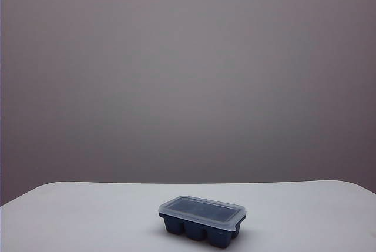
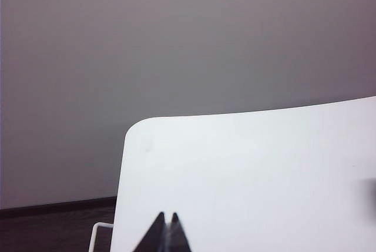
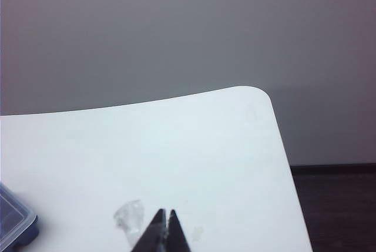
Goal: Pick up the ice cube tray, remove its lid, and then place both the tray and the lid back on the table.
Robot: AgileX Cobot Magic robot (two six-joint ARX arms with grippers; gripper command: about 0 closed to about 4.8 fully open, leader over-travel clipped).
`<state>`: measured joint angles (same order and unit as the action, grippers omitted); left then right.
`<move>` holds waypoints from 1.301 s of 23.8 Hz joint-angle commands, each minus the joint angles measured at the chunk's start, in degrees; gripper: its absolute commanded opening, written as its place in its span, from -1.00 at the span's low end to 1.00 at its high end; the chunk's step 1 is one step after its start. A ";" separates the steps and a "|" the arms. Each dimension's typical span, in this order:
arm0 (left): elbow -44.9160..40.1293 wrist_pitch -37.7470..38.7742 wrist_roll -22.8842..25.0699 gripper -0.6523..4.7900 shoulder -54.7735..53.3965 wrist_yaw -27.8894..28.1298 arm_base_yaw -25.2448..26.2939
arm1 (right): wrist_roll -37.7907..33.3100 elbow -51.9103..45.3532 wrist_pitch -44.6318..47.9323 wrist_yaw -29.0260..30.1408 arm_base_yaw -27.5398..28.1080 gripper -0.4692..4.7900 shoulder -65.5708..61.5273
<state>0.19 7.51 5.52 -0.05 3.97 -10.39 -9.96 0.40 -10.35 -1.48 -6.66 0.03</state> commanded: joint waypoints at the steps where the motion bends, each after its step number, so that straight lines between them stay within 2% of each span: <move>1: 0.17 -1.11 -0.17 -0.78 0.02 -0.37 0.00 | 0.13 -0.35 1.14 -0.04 0.00 -0.81 0.00; 5: 0.17 -2.05 -0.31 -0.78 0.02 -0.39 0.00 | 0.09 -0.35 1.16 -0.07 0.00 -0.81 0.00; 7: 0.17 -2.62 -4.61 -0.78 0.02 -1.03 0.00 | -0.59 -0.35 1.62 0.07 -0.02 -0.81 0.00; 9: 0.24 -8.24 -10.49 -0.77 0.02 -5.77 0.00 | -1.01 -0.35 4.50 0.13 -0.02 -0.83 0.00; 11: 0.44 -12.50 -11.67 -0.77 0.02 -9.25 0.00 | -1.03 -0.35 5.75 -0.09 0.02 -0.83 -0.04; 12: 0.68 -14.49 -13.03 -0.77 0.02 -9.14 0.00 | -2.12 -0.33 6.05 -0.11 0.00 -0.83 -0.09; 14: 2.99 -12.94 -15.69 -0.78 -0.11 -7.45 0.07 | -6.60 -0.13 6.51 -1.64 0.02 -0.83 -0.13; 18: 13.62 -6.49 -12.09 -0.78 -5.62 -6.14 0.09 | -8.48 4.37 7.17 -5.53 0.09 -0.83 -1.36; 21: 20.46 -6.71 -9.35 -0.78 -13.84 -6.16 0.11 | -10.05 10.25 6.75 -6.38 0.07 -0.83 -7.93; 23: 24.57 -6.86 -3.10 -0.78 -20.59 -7.39 0.13 | -10.10 15.78 6.21 -5.68 0.07 -0.83 -15.61; 24: 27.10 -6.62 2.05 -0.77 -24.39 -9.92 0.11 | -10.10 20.11 5.27 -4.31 0.07 -0.83 -21.49; 26: 32.09 -4.46 6.78 -0.77 -30.99 -13.86 0.11 | -9.92 25.79 4.55 -1.49 0.07 -0.83 -29.48; 27: 33.40 -4.09 6.58 -0.77 -32.81 -14.80 0.11 | -9.49 27.34 4.66 0.33 0.07 -0.83 -32.02; 28: 35.71 -3.91 6.78 -0.77 -36.83 -17.75 0.13 | -6.69 30.40 4.70 4.74 0.07 -0.83 -37.53; 31: 38.12 -5.40 11.21 -0.76 -43.87 -23.74 0.02 | -1.99 33.22 6.21 10.40 0.09 -0.83 -46.47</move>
<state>37.89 3.14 13.65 -42.33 -16.27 -10.37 -14.09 33.12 -5.61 5.65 -6.46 -44.36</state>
